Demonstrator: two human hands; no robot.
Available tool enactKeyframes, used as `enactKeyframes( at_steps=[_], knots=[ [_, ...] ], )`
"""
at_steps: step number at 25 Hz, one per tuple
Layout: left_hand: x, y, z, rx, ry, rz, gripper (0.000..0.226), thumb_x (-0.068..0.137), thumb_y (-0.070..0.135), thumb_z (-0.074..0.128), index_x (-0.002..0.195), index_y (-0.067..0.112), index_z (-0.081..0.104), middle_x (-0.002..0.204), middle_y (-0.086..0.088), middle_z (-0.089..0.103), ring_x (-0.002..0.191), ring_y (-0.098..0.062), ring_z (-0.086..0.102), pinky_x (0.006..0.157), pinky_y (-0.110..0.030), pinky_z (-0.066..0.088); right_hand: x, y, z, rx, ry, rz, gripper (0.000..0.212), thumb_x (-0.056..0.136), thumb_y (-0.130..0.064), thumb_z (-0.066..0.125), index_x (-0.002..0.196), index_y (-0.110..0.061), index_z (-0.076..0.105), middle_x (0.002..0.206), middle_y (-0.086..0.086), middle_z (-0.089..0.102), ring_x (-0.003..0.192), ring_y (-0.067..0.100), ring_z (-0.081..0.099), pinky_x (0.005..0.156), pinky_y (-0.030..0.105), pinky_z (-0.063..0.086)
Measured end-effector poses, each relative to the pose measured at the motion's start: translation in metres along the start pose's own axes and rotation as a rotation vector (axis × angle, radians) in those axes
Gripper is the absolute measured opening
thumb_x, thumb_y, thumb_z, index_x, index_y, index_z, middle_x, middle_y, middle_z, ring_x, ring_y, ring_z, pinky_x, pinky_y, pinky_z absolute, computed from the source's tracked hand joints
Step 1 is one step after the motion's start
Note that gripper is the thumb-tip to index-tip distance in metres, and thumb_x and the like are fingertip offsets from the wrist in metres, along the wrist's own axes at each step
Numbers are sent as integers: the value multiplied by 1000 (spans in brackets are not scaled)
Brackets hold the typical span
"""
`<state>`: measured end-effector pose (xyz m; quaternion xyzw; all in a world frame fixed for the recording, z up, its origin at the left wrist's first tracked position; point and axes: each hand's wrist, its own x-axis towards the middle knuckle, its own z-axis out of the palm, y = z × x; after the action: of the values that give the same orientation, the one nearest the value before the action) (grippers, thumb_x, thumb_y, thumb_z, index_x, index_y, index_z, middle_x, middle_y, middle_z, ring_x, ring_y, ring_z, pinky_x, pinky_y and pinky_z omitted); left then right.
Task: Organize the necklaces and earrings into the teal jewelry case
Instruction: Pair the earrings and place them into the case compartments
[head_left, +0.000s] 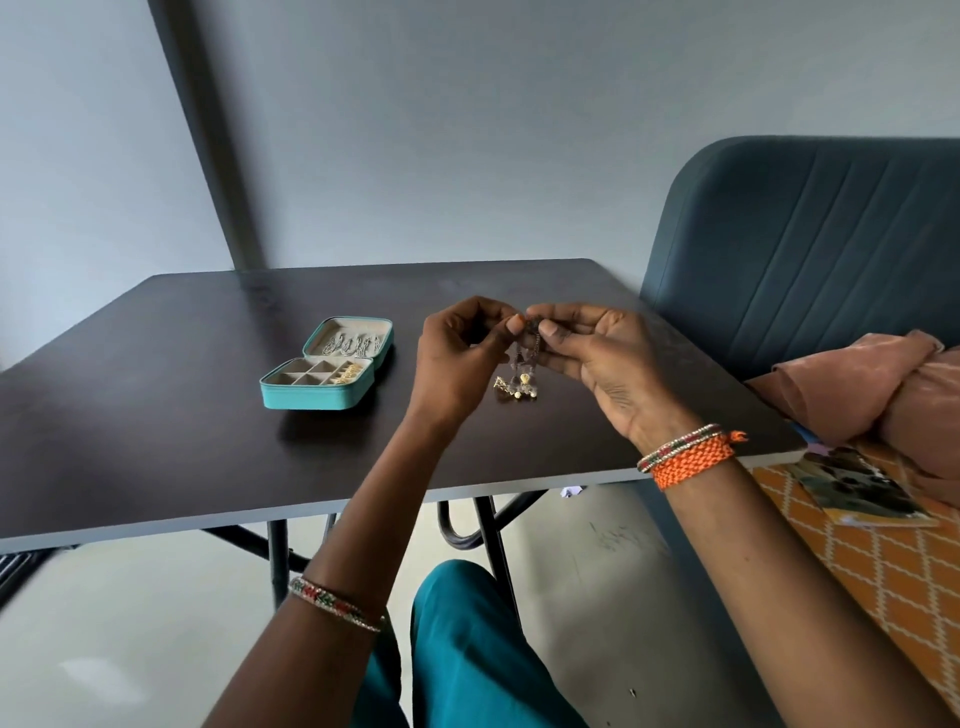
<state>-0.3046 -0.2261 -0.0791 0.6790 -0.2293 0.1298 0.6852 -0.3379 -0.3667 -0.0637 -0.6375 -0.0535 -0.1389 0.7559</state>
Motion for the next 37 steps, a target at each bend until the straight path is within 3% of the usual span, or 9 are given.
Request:
enactKeyframes(
  at_steps=[8, 10, 13, 17, 20, 23, 27, 32, 37],
  knots=[
    [-17, 8, -3, 97, -33, -54, 5, 87, 16, 67, 82, 14, 67, 76, -5, 71, 70, -14, 65, 63, -25, 52, -12, 5, -4, -94, 7, 39, 15, 89, 2, 57, 92, -8, 69, 86, 8, 72, 73, 15, 70, 71, 26, 58],
    [-18, 7, 0, 214, -41, -13, 8, 85, 18, 69, 82, 11, 68, 73, -7, 72, 62, -14, 64, 53, -18, 47, -16, 7, -6, -115, 17, 39, 15, 90, 1, 56, 91, -8, 69, 86, 8, 72, 74, 15, 69, 73, 26, 58],
    [-17, 5, 3, 390, -88, 59, 10, 82, 23, 72, 82, 13, 69, 73, -1, 72, 65, -12, 66, 59, -22, 51, -22, 9, -11, -144, 37, 23, 14, 90, 0, 57, 91, -8, 68, 82, 6, 71, 72, 12, 68, 73, 24, 57],
    [-20, -1, 10, 119, -108, -72, 9, 82, 15, 72, 83, 6, 69, 74, -13, 71, 65, -19, 64, 65, -33, 54, -29, 9, -17, -132, 43, 22, 11, 88, -2, 60, 93, -7, 68, 84, 6, 72, 71, 9, 69, 65, 20, 55],
    [-29, -9, 22, -11, -79, -162, 5, 84, 12, 69, 83, 7, 70, 74, -11, 71, 66, -15, 66, 65, -26, 55, -35, 10, -29, -155, 63, 42, 14, 87, -4, 63, 99, -4, 69, 94, 11, 72, 79, 15, 70, 69, 24, 57],
    [-38, -16, 36, -95, -74, -238, 5, 86, 8, 66, 83, 9, 70, 74, -11, 70, 68, -17, 66, 71, -28, 58, -41, 13, -44, -140, 84, 72, 15, 86, 0, 62, 98, -3, 69, 89, 8, 72, 75, 12, 71, 69, 21, 57],
    [-51, -22, 58, -201, -90, -315, 9, 87, 1, 62, 91, 1, 70, 72, -5, 70, 64, -8, 67, 66, -19, 56, -47, 18, -67, -154, 73, 117, 18, 88, 4, 57, 98, -7, 69, 84, 2, 74, 78, 11, 71, 71, 22, 57],
    [-55, -26, 80, -208, -73, -339, 6, 86, 4, 65, 84, 7, 71, 71, -6, 70, 64, -11, 67, 67, -23, 56, -48, 18, -96, -150, 47, 171, 19, 89, 1, 57, 99, -8, 70, 94, 9, 72, 87, 17, 71, 74, 25, 57],
    [-32, -43, 97, 3, -38, -424, 13, 84, 7, 69, 72, 12, 69, 67, -8, 68, 59, -14, 66, 63, -28, 57, -20, 34, -109, -290, 50, 247, 14, 86, 0, 63, 97, -4, 69, 82, 5, 72, 73, 10, 71, 65, 21, 57]
  ],
)
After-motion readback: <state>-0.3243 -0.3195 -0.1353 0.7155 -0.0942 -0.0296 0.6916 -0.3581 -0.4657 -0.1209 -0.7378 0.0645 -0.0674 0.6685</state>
